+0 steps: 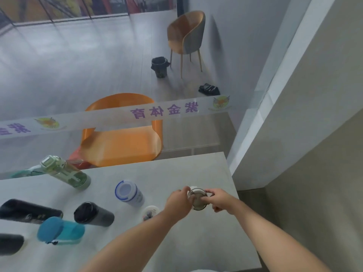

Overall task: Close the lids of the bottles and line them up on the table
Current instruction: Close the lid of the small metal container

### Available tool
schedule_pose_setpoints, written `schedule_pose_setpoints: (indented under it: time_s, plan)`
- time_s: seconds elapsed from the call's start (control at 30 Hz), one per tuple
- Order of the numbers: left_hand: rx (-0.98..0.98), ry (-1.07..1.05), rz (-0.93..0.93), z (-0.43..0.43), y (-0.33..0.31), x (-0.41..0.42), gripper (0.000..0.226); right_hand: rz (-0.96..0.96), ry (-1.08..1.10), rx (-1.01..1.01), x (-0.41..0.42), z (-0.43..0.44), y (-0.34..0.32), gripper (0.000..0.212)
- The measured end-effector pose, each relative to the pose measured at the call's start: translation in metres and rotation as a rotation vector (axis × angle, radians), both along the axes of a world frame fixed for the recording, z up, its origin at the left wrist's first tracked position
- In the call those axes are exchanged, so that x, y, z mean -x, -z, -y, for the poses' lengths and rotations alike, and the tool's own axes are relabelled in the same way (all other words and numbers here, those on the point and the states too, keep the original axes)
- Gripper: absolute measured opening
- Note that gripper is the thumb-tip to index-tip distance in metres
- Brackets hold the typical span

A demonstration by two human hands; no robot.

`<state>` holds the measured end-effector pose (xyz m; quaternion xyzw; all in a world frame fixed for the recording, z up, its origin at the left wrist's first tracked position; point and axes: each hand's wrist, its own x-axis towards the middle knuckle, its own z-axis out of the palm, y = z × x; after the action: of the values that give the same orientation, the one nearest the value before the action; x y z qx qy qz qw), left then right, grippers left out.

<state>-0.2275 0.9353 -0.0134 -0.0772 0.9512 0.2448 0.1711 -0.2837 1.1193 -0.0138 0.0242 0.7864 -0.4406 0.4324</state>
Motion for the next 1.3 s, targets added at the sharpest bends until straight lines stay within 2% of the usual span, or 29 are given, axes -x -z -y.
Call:
schedule_pose_setpoints:
  time_s: [0.13,0.33,0.5,0.8,1.1,1.3]
  plan:
    - [0.123,0.05,-0.054,0.007,-0.008,0.003,0.032,-0.095,0.051,-0.051,0.002,0.014,-0.007,0.039]
    - [0.232,0.127,-0.138,0.016,-0.011,-0.001,0.043,-0.317,0.108,-0.141,-0.003,0.036,-0.009,0.042]
    - [0.23,0.258,-0.08,0.024,-0.017,-0.008,0.049,-0.378,0.097,-0.174,-0.016,0.047,-0.025,0.039]
    - [0.218,0.273,-0.121,0.065,-0.063,-0.04,0.044,-0.441,0.062,-0.348,-0.057,0.07,-0.058,0.05]
    - [0.289,0.322,-0.281,0.13,-0.098,-0.106,0.035,-0.695,-0.072,-0.4,-0.114,0.13,-0.098,0.046]
    - [0.329,0.225,-0.336,0.174,-0.117,-0.16,0.033,-0.824,-0.255,-0.361,-0.141,0.186,-0.112,0.046]
